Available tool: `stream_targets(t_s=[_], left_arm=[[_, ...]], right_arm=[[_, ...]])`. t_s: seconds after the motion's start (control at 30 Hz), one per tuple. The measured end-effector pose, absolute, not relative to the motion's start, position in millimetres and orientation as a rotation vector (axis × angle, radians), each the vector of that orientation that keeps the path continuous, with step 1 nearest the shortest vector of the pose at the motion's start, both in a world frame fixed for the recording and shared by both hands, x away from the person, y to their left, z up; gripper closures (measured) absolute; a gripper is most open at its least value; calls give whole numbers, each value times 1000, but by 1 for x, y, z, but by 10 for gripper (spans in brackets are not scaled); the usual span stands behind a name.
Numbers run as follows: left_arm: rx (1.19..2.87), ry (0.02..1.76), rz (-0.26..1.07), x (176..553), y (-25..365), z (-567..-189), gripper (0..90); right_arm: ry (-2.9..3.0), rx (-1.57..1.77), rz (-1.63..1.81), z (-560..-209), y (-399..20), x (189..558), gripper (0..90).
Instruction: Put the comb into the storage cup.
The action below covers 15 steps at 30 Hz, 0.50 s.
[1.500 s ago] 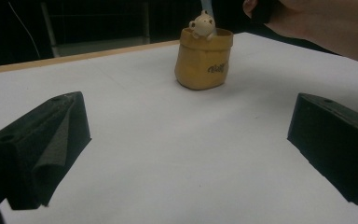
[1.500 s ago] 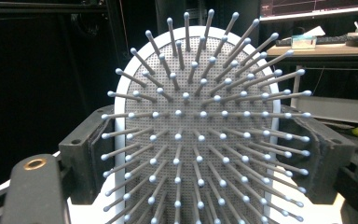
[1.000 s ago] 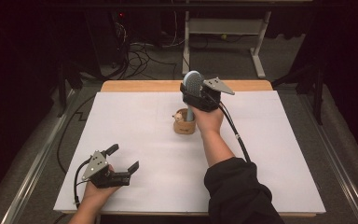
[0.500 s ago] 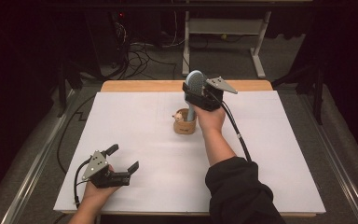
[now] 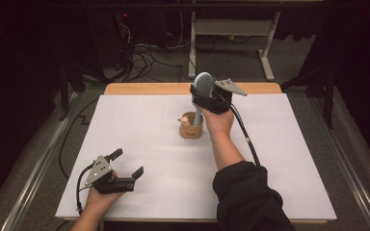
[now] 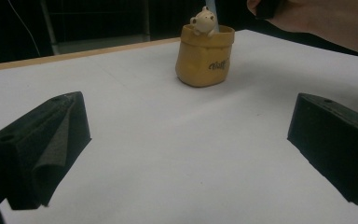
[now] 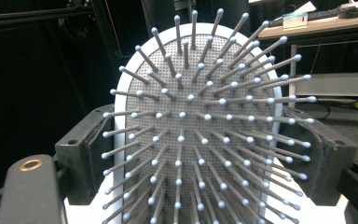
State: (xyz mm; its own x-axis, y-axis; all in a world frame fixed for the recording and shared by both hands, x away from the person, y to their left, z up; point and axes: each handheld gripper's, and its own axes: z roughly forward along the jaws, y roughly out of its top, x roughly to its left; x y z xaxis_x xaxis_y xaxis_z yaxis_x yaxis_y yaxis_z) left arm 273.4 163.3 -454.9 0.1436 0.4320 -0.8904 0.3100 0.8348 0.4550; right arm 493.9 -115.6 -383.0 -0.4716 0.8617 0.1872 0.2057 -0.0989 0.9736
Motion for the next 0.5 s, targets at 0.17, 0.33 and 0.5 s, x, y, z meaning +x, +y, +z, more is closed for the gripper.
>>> stream_targets(t_s=[0.17, 0.33, 0.5], left_arm=[[644, 1442, 105, 273, 164, -455, 0], [638, 1449, 99, 273, 164, -455, 0], [637, 1450, 99, 273, 164, -455, 0]], right_arm=[[1649, 1182, 1615, -383, -117, 495, 186], [1653, 1184, 1613, -384, -119, 496, 182], [1655, 1183, 1608, -384, -119, 496, 180]])
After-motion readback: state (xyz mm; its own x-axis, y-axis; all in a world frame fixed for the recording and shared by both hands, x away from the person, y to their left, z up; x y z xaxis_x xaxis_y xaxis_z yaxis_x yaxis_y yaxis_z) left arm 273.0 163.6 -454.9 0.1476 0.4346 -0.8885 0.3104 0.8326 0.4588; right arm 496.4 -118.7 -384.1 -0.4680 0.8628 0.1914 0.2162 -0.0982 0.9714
